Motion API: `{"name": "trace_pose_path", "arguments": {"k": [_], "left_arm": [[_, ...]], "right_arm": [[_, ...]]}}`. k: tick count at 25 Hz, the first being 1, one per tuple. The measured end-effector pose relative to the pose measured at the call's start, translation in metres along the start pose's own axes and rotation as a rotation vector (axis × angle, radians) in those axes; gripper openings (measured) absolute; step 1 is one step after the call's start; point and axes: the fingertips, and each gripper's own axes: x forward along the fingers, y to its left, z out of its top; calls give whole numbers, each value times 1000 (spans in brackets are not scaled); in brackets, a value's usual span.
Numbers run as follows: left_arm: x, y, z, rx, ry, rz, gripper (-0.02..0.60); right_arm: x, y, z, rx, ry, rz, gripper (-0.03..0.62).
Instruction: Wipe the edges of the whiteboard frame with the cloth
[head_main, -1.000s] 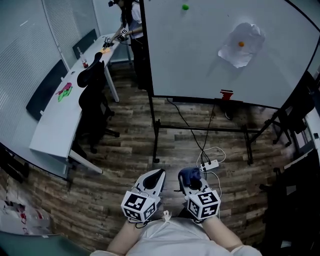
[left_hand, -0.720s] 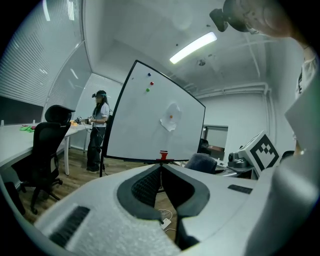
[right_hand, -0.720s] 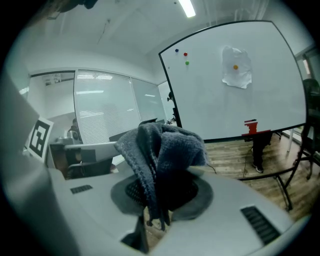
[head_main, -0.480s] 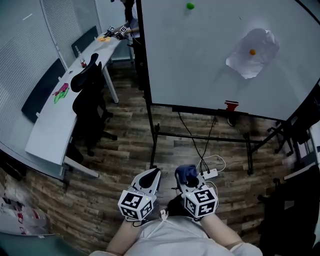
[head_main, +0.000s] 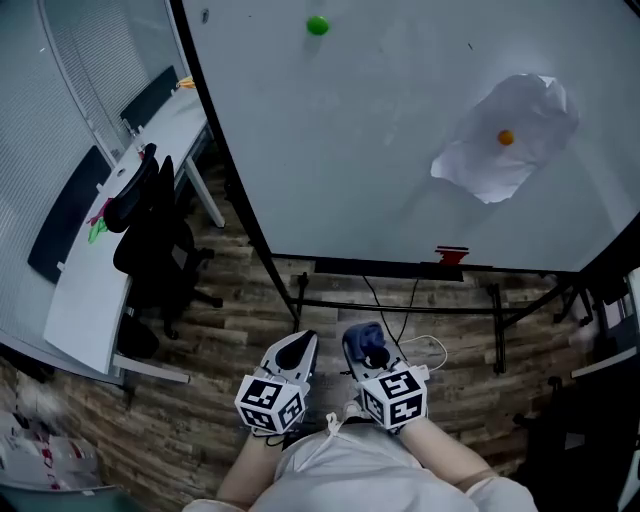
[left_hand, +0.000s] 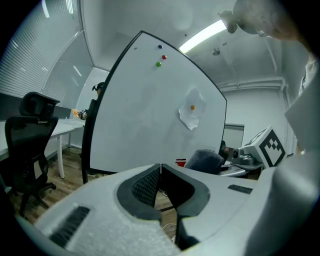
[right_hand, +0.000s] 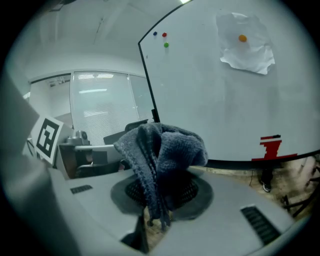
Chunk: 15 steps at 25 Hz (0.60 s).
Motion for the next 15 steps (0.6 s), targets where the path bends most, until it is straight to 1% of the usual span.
{"name": "trace_pose_path", "arguments": {"k": [4,7,11,15], "left_arm": [[43,12,5,-7,15,4,20],[67,22,8,20,39,2,20],[93,40,4,68,70,-23,20],[106,62,3,70,103,-65,20]], "right_arm": [[24,-32,11,-18,23,3,78],[42,-50,15,-11,40,-14,78],[66,-68,21,-3,55,-69,78],[95,-79,28,-16,72,-130,78]]}}
